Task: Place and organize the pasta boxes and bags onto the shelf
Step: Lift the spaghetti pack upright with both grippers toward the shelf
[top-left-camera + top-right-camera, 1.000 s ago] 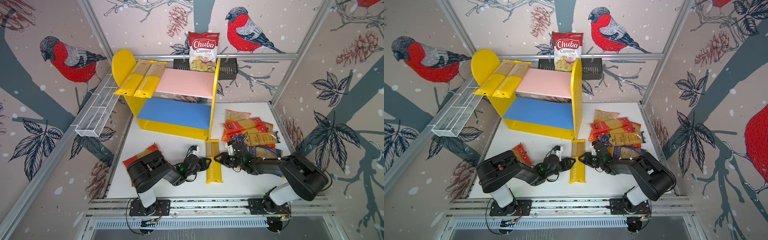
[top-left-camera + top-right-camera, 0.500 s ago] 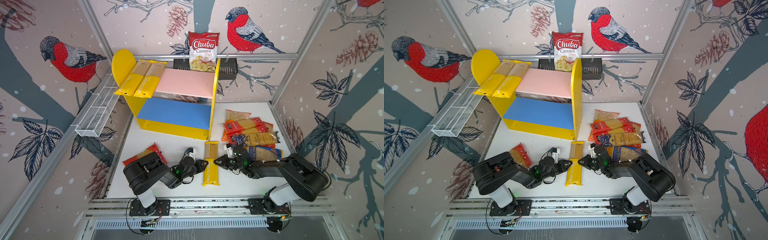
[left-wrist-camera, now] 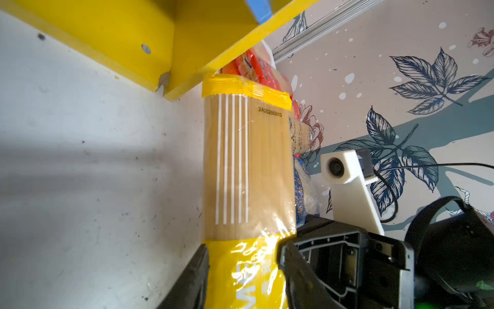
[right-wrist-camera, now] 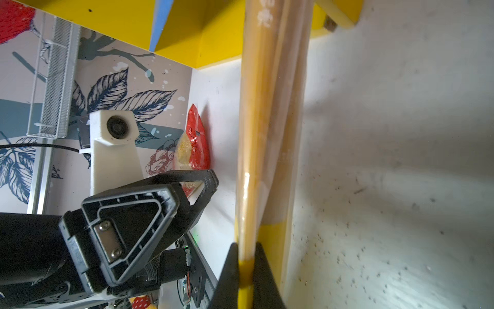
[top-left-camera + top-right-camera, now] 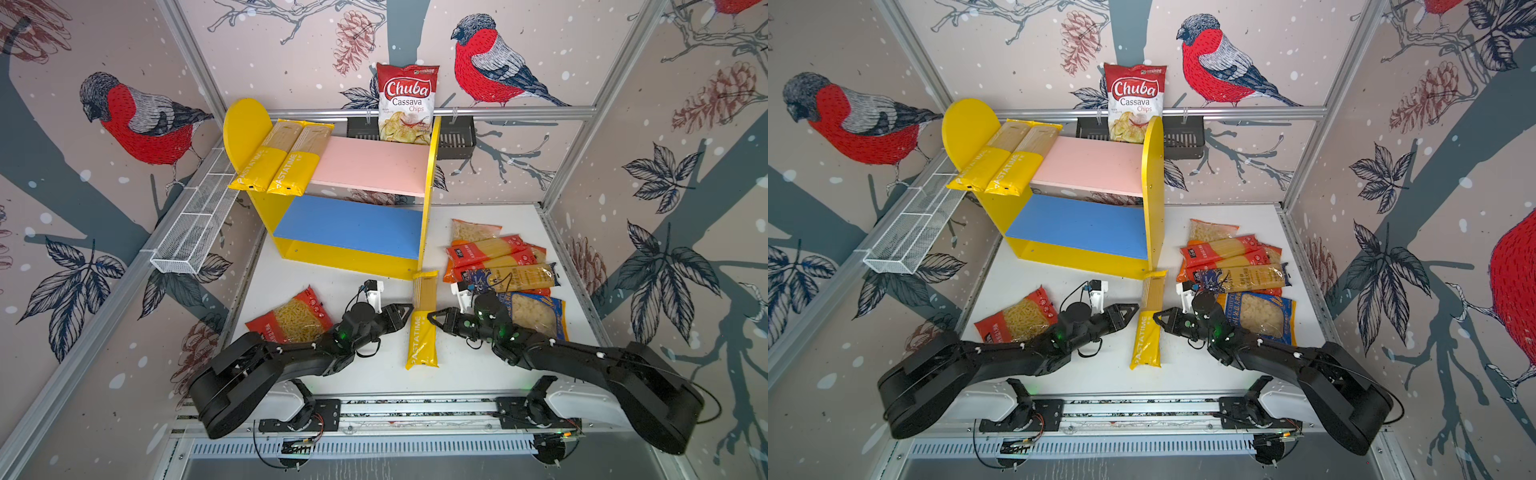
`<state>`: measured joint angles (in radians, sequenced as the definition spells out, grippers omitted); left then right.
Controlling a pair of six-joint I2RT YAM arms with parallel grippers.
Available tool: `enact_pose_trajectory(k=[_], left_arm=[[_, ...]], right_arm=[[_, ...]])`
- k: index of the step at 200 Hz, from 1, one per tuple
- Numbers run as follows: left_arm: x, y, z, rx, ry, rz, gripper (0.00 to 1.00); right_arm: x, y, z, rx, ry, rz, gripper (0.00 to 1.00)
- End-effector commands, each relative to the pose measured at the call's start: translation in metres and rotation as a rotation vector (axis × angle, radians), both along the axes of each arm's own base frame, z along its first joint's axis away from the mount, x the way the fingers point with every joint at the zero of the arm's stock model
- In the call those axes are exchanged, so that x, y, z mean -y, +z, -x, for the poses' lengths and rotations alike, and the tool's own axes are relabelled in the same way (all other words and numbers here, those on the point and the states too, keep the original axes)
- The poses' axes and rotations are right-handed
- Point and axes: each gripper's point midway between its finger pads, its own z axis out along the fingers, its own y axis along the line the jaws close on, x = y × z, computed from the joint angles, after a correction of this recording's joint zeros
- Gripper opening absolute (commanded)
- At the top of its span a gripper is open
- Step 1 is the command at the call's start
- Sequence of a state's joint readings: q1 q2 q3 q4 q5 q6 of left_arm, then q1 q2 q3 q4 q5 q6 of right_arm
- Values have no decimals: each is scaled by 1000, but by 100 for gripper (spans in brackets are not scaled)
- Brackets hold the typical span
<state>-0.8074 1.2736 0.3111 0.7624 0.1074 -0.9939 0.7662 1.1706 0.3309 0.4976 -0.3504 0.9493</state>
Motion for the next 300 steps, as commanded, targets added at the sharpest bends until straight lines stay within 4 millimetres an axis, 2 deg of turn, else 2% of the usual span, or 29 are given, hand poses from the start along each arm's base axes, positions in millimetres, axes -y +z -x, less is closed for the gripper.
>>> enact_pose_trajectory(k=[1,40,91,115,152,179,210,252,278,300], left_arm=[[-14,4,-2,67,1,-81,53],[-30,49,-2,216,-27,-21,69],[-41,89,-1,312,-72,85,79],[-45,112,-2,353,-91,161,81],[-35,147,8,433,-183,243,80],[-33,166,9,474,-204,267,74],[-33,180,9,514,-213,270,57],[-29,189,7,537,-229,281,35],[-30,197,2,548,-206,278,23],[-31,207,2,575,-207,289,18]], right_arm=[[-6,40,-7,180,14,-44,0],[-14,82,-3,360,60,-81,0],[-37,142,13,577,184,-174,0],[-47,168,23,636,257,-222,0],[-60,197,36,687,353,-302,0],[-65,211,40,708,387,-340,0],[-67,214,40,713,394,-347,0],[-70,207,34,687,371,-334,1],[-71,196,26,666,344,-295,8],[-71,189,22,648,329,-273,16]])
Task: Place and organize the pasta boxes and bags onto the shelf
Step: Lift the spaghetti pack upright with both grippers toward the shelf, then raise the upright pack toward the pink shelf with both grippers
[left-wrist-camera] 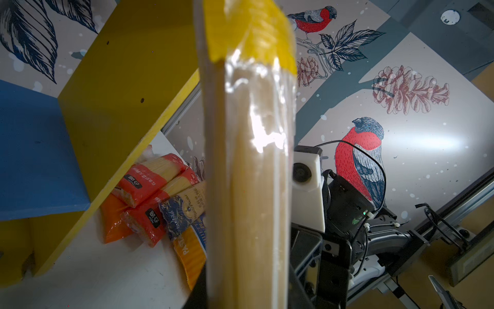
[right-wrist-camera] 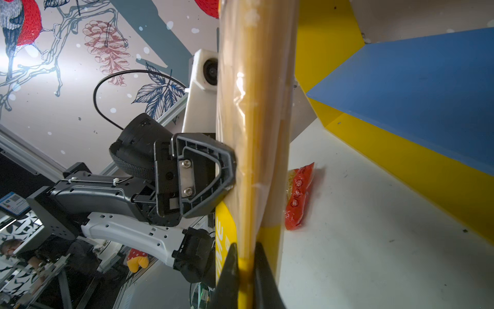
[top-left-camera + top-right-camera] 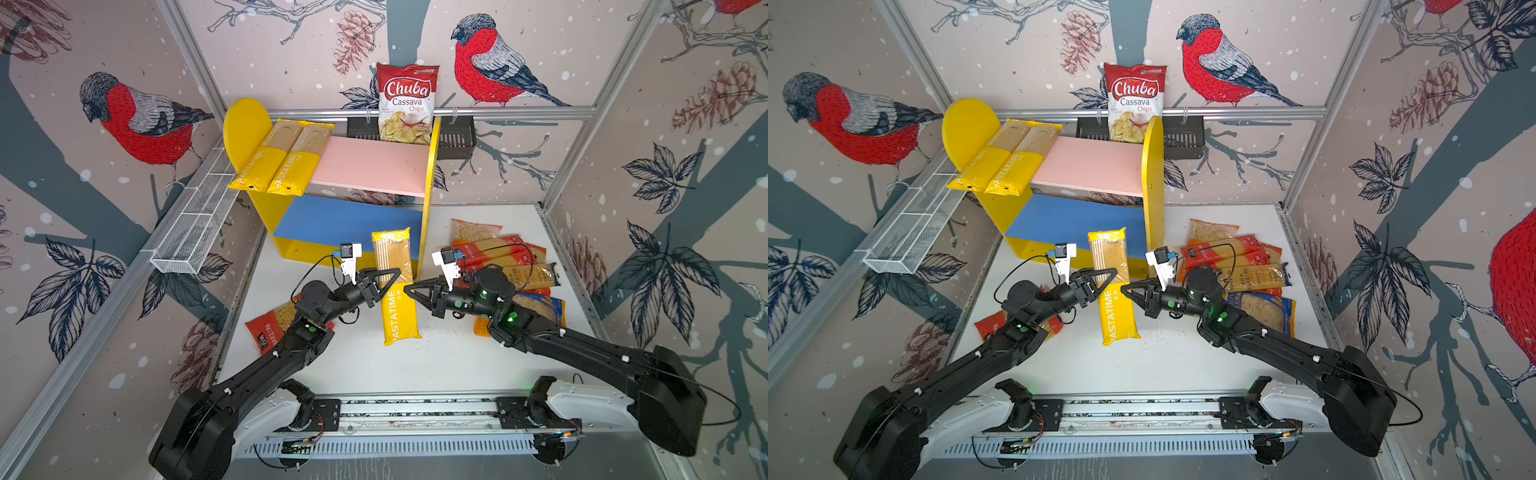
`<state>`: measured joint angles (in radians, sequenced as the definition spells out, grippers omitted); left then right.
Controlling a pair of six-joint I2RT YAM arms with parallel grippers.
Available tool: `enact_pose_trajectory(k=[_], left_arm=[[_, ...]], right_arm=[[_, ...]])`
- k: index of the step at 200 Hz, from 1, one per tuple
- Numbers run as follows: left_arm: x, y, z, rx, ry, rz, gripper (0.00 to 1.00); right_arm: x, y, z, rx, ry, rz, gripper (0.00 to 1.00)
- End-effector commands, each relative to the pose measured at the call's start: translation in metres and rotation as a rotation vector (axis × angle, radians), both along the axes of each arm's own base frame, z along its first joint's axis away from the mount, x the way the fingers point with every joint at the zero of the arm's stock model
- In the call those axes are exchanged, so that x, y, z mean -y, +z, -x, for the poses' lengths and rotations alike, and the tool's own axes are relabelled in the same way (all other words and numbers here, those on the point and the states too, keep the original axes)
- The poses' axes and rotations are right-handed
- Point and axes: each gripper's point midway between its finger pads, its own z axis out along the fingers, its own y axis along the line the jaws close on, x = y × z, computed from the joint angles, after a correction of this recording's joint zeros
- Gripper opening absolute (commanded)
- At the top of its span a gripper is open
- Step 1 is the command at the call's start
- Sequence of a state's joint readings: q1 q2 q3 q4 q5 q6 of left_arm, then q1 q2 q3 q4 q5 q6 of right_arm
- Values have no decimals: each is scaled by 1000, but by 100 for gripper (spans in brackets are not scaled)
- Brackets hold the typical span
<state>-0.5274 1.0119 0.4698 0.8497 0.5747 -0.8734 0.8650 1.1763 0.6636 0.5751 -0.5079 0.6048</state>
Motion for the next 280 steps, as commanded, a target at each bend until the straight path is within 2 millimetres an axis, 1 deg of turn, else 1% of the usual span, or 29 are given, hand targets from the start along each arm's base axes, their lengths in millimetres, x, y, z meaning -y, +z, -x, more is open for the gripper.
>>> enact_pose_trajectory(k=[1,29,52,64,85,95,107,136,151,157,177,190,206,207,210,252,280], left_arm=[[-2,27,4,92,-2,45,18],[0,41,5,118,-20,63,14],[-1,53,3,133,-23,78,12],[-2,60,2,143,-27,84,12],[-2,71,-1,153,-46,98,12],[-1,75,-2,152,-58,101,12],[2,77,-2,150,-78,105,13],[1,77,-2,141,-87,103,17],[-4,80,-3,139,-67,104,25],[-6,80,-4,137,-56,103,30],[-12,79,-6,125,-16,93,53],[-15,74,-5,115,0,88,61],[-19,65,-2,102,16,81,67],[-19,64,-2,101,17,81,67],[-20,63,-2,100,20,78,68],[-39,37,4,91,129,42,81],[-44,24,13,62,118,98,81]], right_arm=[[-1,21,4,65,21,-71,16],[-1,10,0,50,0,-46,28],[-5,1,4,35,29,-32,39],[-7,-4,6,24,48,-22,41],[-12,-7,11,27,70,-17,41],[-13,-6,12,26,72,-17,41],[-14,-1,13,35,74,-37,38],[-14,17,11,55,52,-91,17],[-14,26,8,63,35,-115,12],[-14,29,7,68,32,-121,11],[-16,39,3,88,25,-135,10],[-18,48,2,104,25,-146,9],[-19,63,-1,128,15,-166,8],[-21,59,-2,122,15,-158,8],[-23,57,-5,119,13,-152,8],[-32,82,-18,153,-9,-177,8],[-37,102,-31,162,-48,-208,7]])
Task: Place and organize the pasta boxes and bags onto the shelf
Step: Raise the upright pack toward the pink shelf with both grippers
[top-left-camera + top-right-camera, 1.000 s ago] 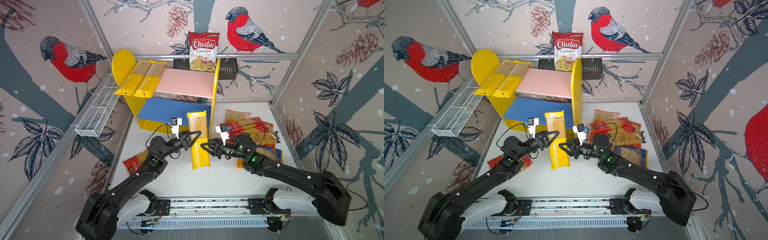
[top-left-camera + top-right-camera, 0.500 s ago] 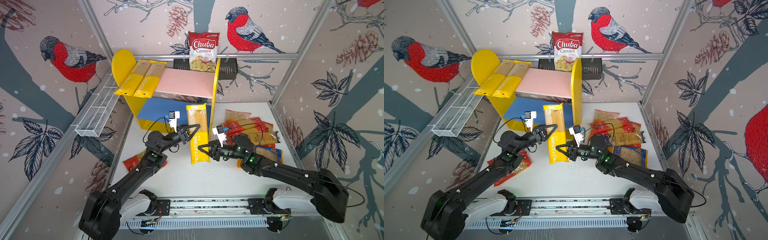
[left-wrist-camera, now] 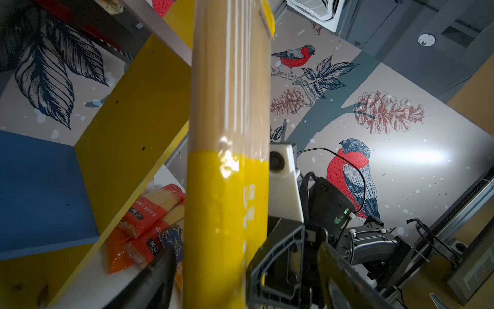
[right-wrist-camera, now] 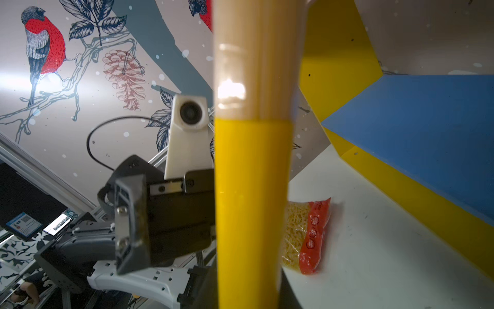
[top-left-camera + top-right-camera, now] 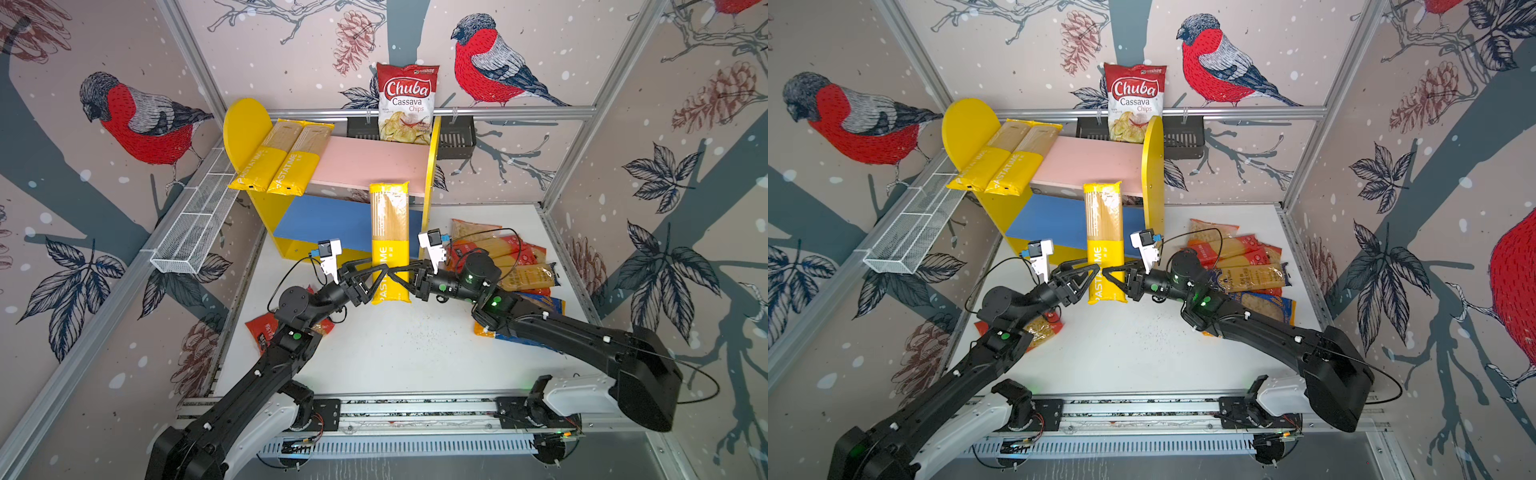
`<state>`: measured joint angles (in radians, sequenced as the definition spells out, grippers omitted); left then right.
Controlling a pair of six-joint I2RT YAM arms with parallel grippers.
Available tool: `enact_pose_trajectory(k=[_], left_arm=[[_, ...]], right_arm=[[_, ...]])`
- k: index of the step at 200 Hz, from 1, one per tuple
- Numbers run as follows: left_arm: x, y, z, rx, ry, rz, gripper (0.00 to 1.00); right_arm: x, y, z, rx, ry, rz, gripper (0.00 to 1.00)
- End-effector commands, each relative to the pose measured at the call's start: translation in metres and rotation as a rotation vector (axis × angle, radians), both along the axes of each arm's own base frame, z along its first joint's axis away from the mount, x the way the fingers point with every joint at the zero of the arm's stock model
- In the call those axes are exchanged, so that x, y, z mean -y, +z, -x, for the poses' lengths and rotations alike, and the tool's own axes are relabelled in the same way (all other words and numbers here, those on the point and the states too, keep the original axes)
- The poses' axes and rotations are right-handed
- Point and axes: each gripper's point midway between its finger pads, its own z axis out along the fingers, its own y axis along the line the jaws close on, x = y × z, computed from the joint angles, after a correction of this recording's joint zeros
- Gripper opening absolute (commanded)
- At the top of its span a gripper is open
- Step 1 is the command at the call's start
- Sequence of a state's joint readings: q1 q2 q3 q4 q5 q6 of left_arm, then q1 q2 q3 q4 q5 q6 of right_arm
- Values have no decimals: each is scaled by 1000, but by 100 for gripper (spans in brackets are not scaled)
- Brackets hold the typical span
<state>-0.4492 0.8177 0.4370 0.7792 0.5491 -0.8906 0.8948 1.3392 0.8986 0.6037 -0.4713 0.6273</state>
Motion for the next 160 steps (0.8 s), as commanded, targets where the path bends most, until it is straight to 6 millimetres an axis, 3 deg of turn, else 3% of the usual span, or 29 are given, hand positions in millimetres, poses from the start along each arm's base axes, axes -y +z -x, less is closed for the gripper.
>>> enact_pose_trajectory(k=[1,31,85,120,160], left_arm=[[-6,-5,3,-1,17,44,81],[-9,-9,6,-16,13,91,78],[-15,10,0,30,60,139,65],[-22,19,-9,30,110,185,52],[-25,26,-17,18,129,235,50]], right_arm=[[2,48,-8,119,-45,-126,7],[-7,66,-16,112,-49,-164,7],[-14,83,-30,53,-70,-264,7],[-23,84,-29,34,-50,-268,8],[-26,86,-25,19,-35,-285,9]])
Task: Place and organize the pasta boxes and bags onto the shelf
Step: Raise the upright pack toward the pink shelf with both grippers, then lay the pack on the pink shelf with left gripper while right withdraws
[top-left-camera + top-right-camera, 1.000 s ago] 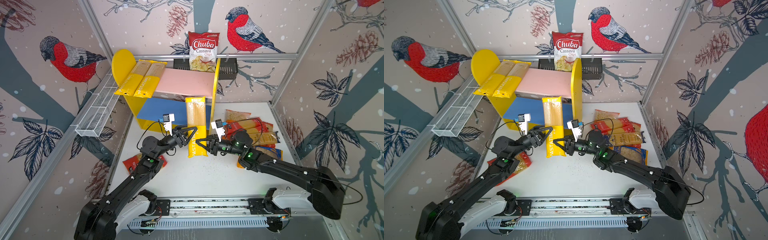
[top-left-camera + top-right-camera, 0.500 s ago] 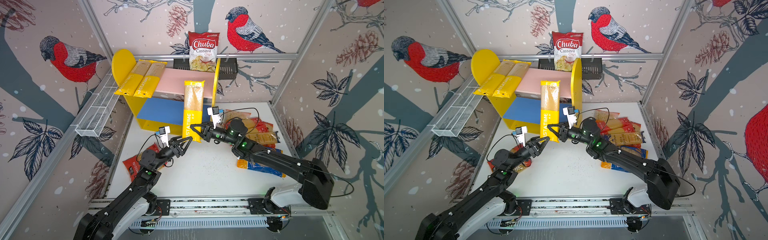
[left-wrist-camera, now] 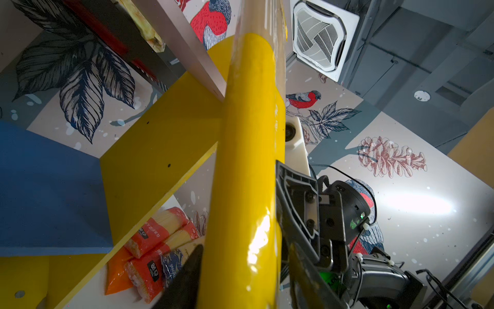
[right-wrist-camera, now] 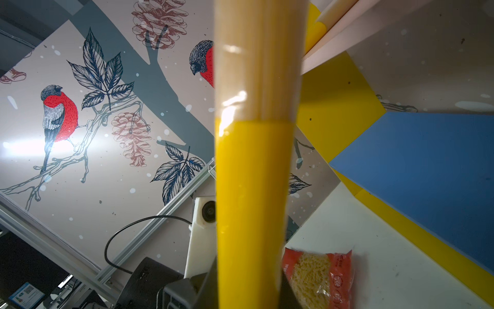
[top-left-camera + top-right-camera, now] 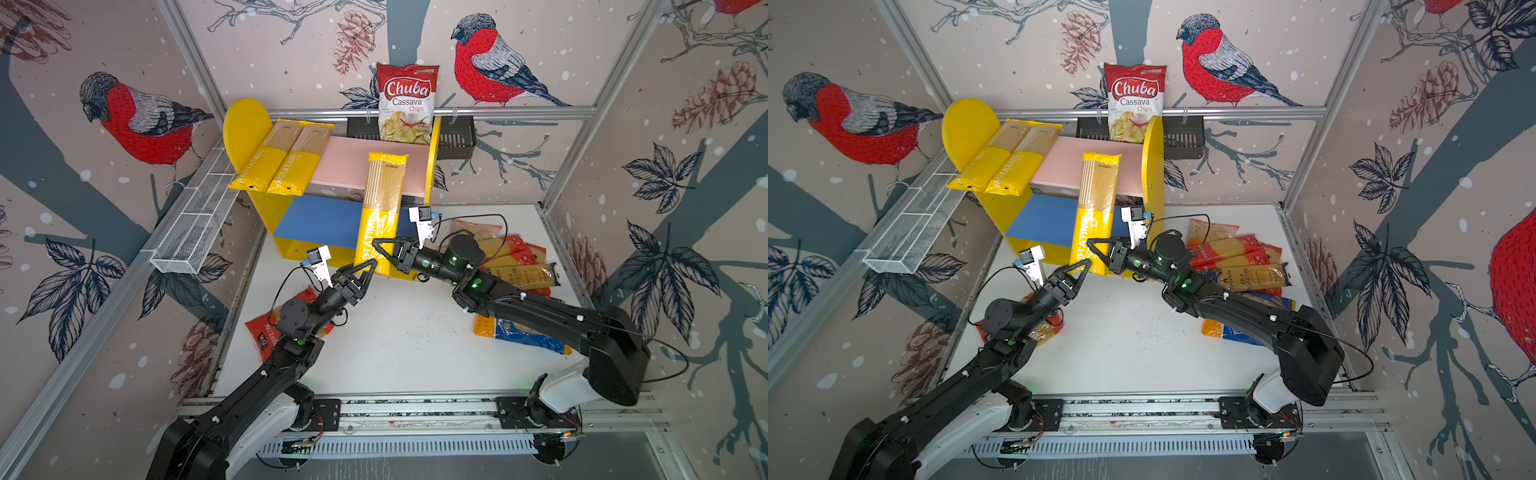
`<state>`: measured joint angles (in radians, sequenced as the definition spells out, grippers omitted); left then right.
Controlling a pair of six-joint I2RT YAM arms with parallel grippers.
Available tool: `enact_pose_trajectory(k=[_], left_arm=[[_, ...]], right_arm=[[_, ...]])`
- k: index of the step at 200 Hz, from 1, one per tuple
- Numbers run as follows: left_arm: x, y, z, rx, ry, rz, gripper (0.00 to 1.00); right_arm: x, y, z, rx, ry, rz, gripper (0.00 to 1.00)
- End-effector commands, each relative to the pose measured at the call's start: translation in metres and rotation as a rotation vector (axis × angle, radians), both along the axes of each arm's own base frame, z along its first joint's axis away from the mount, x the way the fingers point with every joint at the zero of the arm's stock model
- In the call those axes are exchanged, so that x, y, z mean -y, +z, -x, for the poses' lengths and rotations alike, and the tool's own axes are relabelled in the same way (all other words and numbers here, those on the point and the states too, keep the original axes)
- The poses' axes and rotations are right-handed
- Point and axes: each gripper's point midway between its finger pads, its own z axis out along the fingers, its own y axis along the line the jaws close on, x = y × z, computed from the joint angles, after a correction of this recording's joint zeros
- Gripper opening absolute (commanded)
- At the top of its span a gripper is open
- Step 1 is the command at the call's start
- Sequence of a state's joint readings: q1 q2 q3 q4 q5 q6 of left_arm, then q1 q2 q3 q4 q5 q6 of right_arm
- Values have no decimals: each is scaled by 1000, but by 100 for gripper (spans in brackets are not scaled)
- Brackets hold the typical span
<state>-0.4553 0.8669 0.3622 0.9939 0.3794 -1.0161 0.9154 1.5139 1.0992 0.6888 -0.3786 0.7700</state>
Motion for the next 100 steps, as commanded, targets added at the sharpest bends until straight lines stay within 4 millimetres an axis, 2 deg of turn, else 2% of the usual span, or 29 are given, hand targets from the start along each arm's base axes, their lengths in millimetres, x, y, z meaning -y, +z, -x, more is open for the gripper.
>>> enact_pose_trajectory(k=[1,26,44,74,100], left_arm=[[-7,24,1,60,22,70,50],[-7,29,-3,58,23,93,33],[-8,32,-3,57,27,105,21],[-9,38,-6,53,42,96,13],[-7,45,-8,49,46,80,6]], right_arm=[[9,47,9,103,6,-157,9],[8,48,8,102,3,-162,11],[9,48,5,96,-13,-161,16],[9,45,3,86,-24,-159,29],[11,42,2,82,-32,-153,44]])
